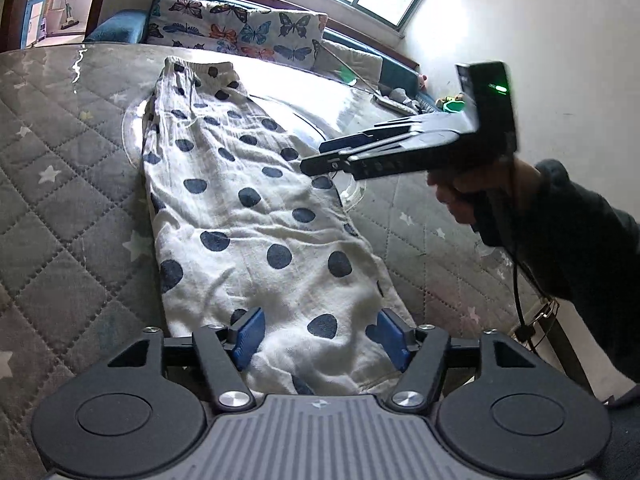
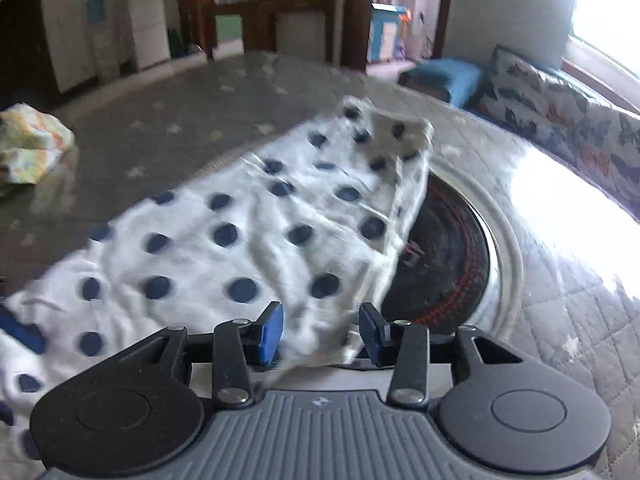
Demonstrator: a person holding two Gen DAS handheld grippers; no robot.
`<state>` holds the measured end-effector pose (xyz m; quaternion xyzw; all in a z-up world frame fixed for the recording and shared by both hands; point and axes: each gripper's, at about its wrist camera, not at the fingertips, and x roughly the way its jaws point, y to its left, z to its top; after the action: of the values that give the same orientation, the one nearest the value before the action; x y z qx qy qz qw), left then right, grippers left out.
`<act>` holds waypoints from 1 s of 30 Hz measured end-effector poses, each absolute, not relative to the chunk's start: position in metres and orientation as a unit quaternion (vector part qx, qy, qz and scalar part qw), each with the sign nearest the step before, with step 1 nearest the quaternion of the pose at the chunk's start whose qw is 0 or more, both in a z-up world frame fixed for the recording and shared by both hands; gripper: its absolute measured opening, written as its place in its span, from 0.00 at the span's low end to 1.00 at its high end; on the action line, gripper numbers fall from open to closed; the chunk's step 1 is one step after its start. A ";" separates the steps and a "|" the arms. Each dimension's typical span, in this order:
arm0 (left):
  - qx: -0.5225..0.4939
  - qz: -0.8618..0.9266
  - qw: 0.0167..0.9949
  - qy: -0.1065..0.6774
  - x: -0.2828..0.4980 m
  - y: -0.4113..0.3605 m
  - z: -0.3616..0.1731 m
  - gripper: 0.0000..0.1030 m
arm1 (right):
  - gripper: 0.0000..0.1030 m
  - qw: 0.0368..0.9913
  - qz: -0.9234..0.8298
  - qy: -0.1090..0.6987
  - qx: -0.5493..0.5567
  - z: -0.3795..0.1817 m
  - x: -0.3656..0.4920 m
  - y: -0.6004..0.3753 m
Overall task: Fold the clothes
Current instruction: 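Move the open right gripper back toward the left gripper at the hem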
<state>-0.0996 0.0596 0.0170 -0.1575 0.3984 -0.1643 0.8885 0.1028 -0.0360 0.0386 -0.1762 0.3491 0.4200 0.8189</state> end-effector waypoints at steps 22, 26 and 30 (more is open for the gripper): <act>-0.140 -0.160 0.908 0.362 -0.137 0.070 0.042 0.44 | 0.49 0.768 0.526 0.328 -0.161 0.060 0.005 -0.047; -0.139 -0.161 0.901 0.378 -0.136 0.070 0.034 0.34 | 0.49 0.750 0.554 0.328 -0.152 0.061 -0.010 -0.036; -0.139 -0.155 0.894 0.396 -0.137 0.071 0.026 0.31 | 0.49 0.730 0.568 0.338 -0.174 0.050 -0.024 -0.028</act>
<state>-0.1369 0.0713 0.0261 -0.1387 0.3958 -0.1549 0.8945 -0.0237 -0.0284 0.0503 -0.1735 0.3380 0.5678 0.7303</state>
